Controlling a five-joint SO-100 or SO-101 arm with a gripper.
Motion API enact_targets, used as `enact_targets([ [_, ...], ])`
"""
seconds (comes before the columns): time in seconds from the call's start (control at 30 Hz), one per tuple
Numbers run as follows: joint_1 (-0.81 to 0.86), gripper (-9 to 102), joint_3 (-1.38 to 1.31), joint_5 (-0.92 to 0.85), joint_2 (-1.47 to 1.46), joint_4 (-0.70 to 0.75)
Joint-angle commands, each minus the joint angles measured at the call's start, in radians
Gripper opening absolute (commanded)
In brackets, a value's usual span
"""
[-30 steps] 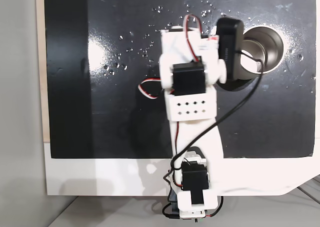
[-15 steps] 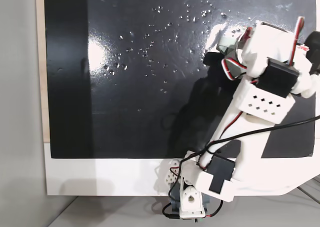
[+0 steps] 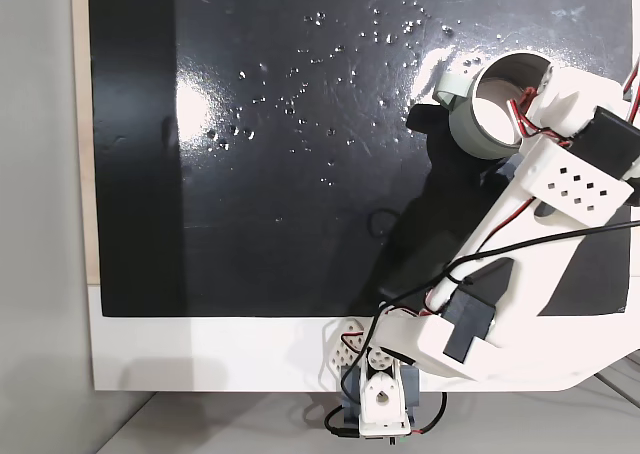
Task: Grasp a cube and put it in the cup.
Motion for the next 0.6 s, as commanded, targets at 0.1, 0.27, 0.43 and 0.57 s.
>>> enact_targets([
  [0.1,-0.008,2,-0.066,-0.025,0.008,0.064],
  [0.27,-0.025,12,-0.067,-0.031,0.012,0.104],
  [0.43,-0.029,28,-0.067,-0.029,0.014,0.135],
  [0.57,-0.023,28,-0.069,-0.028,0.018,0.138],
])
